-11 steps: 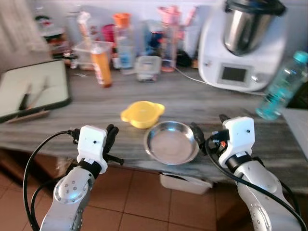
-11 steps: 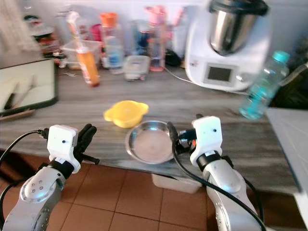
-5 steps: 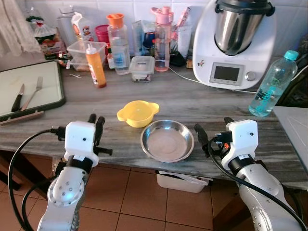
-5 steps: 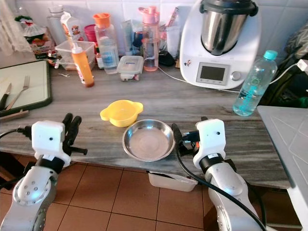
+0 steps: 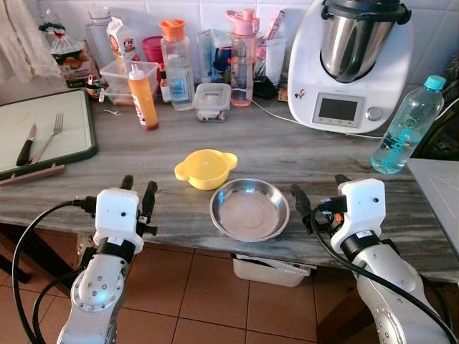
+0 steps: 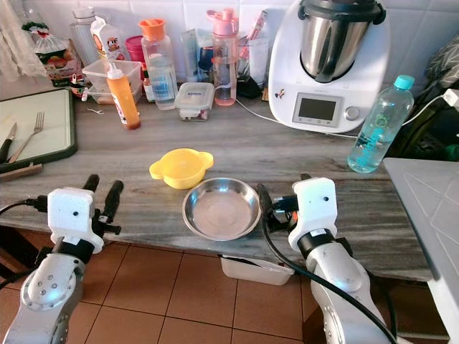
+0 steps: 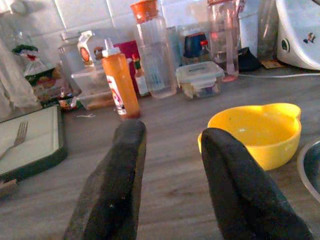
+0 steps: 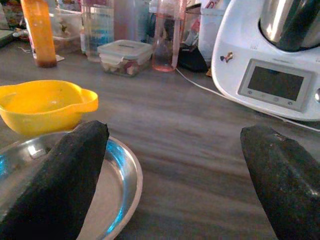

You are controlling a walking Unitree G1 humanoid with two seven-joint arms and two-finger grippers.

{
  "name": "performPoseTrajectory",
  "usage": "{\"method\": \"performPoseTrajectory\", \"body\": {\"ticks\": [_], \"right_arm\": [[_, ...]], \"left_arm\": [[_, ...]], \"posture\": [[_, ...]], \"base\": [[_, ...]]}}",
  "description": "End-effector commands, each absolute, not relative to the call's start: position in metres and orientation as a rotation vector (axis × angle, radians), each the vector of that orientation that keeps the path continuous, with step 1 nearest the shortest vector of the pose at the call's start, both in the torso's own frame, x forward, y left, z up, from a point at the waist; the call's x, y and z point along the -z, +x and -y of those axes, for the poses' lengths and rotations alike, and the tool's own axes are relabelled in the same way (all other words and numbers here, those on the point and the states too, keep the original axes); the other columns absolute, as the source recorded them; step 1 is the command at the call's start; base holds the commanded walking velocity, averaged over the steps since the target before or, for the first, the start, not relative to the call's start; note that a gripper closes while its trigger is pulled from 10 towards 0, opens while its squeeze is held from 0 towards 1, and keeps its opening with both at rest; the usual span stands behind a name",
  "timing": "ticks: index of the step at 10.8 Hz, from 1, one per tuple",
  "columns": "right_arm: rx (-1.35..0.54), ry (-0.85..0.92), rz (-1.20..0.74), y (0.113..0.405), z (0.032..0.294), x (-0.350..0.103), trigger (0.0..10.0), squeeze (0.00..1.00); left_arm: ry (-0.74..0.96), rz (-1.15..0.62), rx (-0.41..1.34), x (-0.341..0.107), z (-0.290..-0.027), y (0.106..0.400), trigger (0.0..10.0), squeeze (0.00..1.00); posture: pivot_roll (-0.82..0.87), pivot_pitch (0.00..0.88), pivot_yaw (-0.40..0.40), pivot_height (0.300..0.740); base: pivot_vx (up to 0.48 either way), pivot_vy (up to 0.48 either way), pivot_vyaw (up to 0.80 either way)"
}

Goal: Setting the table

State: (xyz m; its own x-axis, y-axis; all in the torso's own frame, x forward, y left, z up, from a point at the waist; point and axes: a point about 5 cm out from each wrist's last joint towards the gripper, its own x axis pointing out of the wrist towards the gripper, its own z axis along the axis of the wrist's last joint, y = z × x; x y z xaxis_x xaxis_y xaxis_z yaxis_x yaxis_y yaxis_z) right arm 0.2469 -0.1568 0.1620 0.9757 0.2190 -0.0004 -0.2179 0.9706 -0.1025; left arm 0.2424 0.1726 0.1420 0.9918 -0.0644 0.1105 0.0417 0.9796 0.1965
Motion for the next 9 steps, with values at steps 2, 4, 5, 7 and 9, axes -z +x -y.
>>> {"method": "performPoseTrajectory", "body": {"ticks": [2, 4, 5, 7, 9], "right_arm": [[-0.177, -0.084, 0.019, 0.248, 0.163, -0.164, 10.0, 1.0], [-0.157, -0.073, 0.012, 0.25, 0.166, -0.163, 10.0, 1.0], [-0.151, -0.064, 0.01, 0.251, 0.167, -0.162, 10.0, 1.0], [-0.152, -0.059, 0.006, 0.252, 0.166, -0.161, 10.0, 1.0], [-0.149, -0.056, 0.002, 0.253, 0.166, -0.16, 10.0, 1.0]], "left_arm": [[0.186, 0.096, 0.06, -0.138, -0.176, 0.244, 10.0, 1.0], [0.195, 0.08, 0.047, -0.134, -0.177, 0.246, 10.0, 1.0], [0.196, 0.068, 0.043, -0.131, -0.178, 0.248, 10.0, 1.0], [0.202, 0.052, 0.046, -0.129, -0.181, 0.249, 10.0, 1.0], [0.201, 0.042, 0.041, -0.126, -0.182, 0.249, 10.0, 1.0]], "posture": [[0.03, 0.023, 0.02, 0.74], [0.03, 0.017, 0.024, 0.74], [0.03, 0.018, 0.024, 0.74], [0.04, 0.016, 0.026, 0.74], [0.04, 0.014, 0.027, 0.74]], "base": [[0.0, 0.0, 0.0], [0.0, 0.0, 0.0], [0.0, 0.0, 0.0], [0.0, 0.0, 0.0], [-0.313, 0.0, 0.0]]}}
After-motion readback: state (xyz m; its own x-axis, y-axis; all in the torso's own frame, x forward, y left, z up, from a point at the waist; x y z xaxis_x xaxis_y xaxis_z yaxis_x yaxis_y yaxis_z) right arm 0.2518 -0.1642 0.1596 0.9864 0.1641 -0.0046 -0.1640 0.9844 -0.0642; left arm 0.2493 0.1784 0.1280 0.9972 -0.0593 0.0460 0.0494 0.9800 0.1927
